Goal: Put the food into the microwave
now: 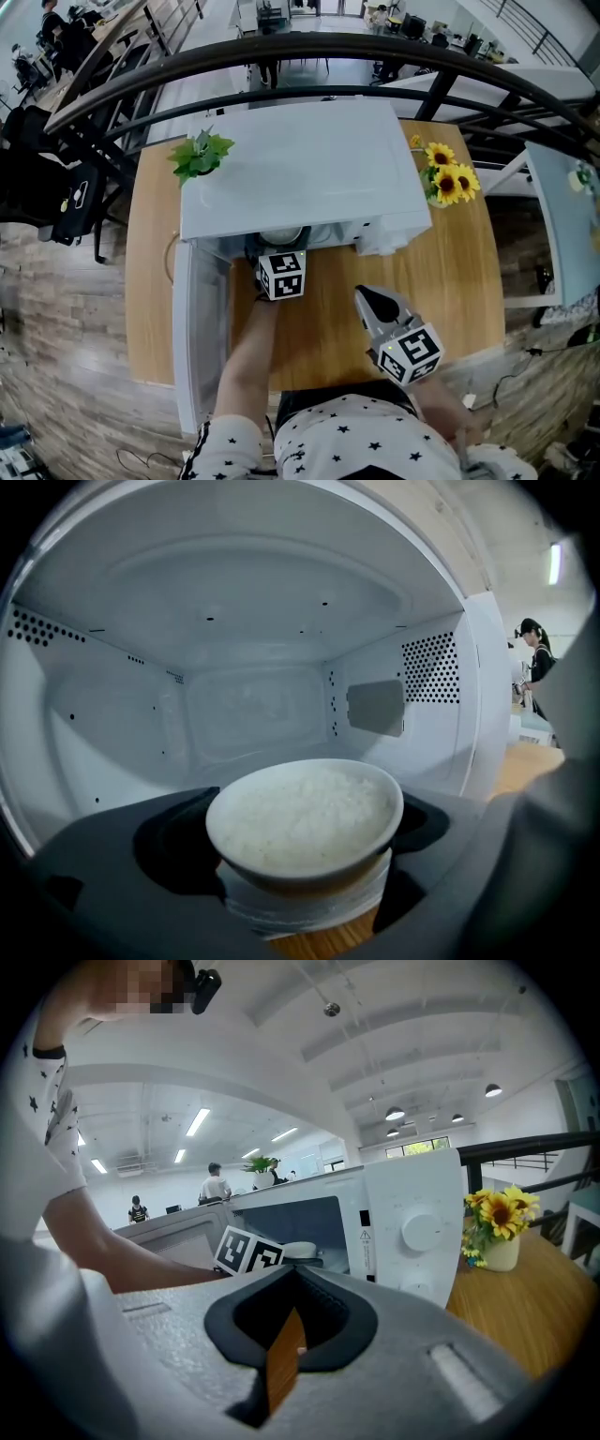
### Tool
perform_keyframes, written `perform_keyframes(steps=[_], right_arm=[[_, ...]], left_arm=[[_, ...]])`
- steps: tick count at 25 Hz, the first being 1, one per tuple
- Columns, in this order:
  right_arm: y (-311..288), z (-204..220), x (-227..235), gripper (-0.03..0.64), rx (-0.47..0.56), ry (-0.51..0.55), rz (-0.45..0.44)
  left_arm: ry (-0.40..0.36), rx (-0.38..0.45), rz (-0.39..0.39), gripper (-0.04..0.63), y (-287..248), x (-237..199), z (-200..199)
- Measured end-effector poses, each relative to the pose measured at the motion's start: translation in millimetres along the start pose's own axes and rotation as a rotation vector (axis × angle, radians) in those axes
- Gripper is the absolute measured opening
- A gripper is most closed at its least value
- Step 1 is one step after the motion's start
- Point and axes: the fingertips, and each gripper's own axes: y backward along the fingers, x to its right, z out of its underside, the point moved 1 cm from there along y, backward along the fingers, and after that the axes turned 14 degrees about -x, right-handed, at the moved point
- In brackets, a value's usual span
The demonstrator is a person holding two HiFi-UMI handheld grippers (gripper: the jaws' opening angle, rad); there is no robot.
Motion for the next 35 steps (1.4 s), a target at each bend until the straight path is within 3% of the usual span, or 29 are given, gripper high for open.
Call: perform_keyframes(steps=[16, 35], right_arm=[[-5, 0, -11, 0.006, 0.018, -0.024, -0.006], [3, 6, -21, 0.006, 0.028, -0.047, 0.003]], left_arm=[[-0.085, -0.041, 0.014, 0.514, -6, 8, 6], [-0.053, -0.049, 0.089, 0.515, 5, 9, 7]])
